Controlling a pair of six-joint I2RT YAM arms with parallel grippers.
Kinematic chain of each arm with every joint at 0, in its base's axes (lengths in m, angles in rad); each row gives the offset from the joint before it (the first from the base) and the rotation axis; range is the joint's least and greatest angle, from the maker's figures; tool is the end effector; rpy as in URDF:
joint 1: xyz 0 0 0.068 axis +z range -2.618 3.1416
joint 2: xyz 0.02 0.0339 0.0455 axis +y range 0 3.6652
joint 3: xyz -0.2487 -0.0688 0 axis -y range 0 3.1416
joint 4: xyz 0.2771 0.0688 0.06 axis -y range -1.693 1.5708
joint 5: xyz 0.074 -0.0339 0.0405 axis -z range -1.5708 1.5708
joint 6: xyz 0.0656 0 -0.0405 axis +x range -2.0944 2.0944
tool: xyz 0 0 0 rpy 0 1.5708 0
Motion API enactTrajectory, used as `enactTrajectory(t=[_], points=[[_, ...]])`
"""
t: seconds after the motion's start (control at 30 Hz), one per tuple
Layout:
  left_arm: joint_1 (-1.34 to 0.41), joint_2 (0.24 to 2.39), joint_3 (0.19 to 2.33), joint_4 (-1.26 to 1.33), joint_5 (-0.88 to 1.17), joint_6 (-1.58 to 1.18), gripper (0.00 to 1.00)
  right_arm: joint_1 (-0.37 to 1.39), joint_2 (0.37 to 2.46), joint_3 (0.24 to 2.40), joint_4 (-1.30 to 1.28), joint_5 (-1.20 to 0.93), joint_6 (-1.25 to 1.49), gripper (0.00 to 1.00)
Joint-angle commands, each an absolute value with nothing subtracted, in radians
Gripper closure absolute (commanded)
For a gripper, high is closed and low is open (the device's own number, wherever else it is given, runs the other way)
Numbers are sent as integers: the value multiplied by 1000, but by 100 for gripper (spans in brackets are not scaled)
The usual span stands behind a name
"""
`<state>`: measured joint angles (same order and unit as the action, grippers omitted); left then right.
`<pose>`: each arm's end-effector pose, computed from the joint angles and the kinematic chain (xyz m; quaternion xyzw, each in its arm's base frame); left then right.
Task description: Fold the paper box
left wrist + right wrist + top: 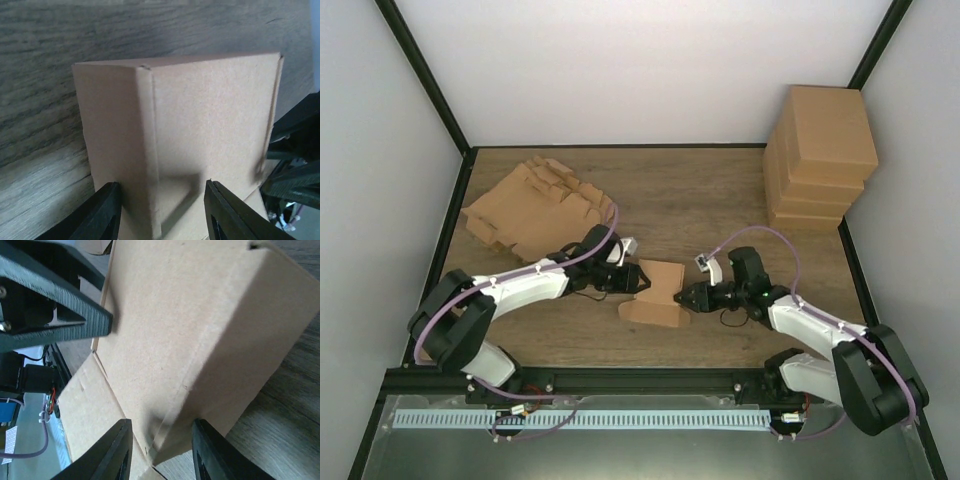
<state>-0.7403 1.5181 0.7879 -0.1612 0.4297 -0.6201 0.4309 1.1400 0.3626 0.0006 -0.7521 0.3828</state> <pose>0.2306 -0.2477 0.1178 0.1262 0.9152 -0.3610 0.1267 0.2018 0.1421 0.1024 -0.1626 0.8541 0.4534 0.1963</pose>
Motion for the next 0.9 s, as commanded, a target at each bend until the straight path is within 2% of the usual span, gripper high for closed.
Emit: enactTrajectory(t=[0.0, 0.13, 0.23, 0.43, 0.87], points=[[-721, 1532, 851, -140, 592, -611, 51, 454, 1113, 398, -28, -792, 440, 65], [-691, 1509, 848, -167, 639, -642, 48, 453, 1094, 437, -82, -753, 458, 62], [-664, 1470, 842, -196, 631, -639, 38, 453, 1068, 467, -124, -679, 448, 54], [-612, 1359, 779, -191, 586, -619, 28, 450, 1079, 527, -163, -572, 379, 49], [-611, 1228, 621, -157, 605, -585, 23, 446, 1468, 815, -166, -733, 60, 48]])
